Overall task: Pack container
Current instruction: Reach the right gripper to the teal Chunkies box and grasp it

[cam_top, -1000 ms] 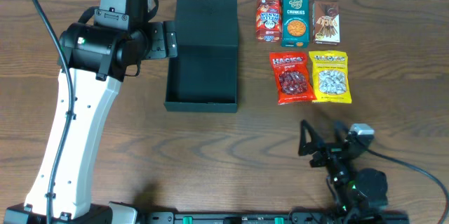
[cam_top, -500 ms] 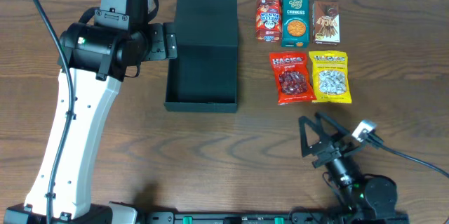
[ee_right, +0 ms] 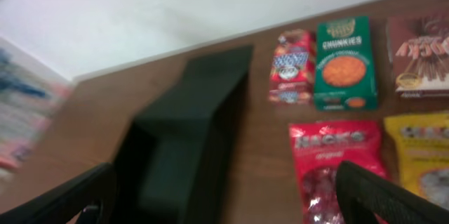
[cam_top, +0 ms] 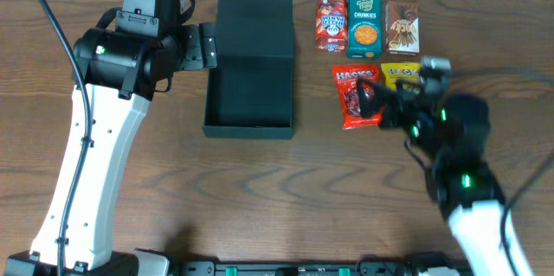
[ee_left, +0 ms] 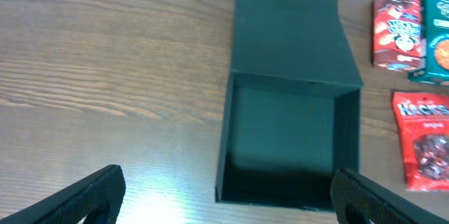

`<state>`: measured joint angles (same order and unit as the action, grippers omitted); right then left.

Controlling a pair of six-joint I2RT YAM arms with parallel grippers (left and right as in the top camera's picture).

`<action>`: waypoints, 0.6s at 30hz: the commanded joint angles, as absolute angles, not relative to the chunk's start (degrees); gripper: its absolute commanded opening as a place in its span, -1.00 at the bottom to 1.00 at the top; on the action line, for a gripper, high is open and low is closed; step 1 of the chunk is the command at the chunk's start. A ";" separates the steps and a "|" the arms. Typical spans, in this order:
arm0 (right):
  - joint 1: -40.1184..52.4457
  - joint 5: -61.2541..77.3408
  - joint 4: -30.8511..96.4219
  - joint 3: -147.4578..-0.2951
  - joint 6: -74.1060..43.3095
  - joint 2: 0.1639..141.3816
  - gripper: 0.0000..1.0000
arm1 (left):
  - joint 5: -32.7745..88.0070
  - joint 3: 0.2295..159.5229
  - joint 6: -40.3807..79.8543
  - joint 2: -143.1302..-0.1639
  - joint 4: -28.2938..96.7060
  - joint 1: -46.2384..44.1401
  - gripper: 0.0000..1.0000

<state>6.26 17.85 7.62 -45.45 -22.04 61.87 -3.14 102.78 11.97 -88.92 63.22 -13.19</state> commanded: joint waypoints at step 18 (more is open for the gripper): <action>5.54 1.48 25.98 -105.75 -2.46 121.45 0.99 | -6.57 102.89 11.57 -88.82 64.34 -13.08 0.91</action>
<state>6.11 3.05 25.71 -101.86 -3.92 117.40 -5.61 102.78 11.97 -88.92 63.83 -13.19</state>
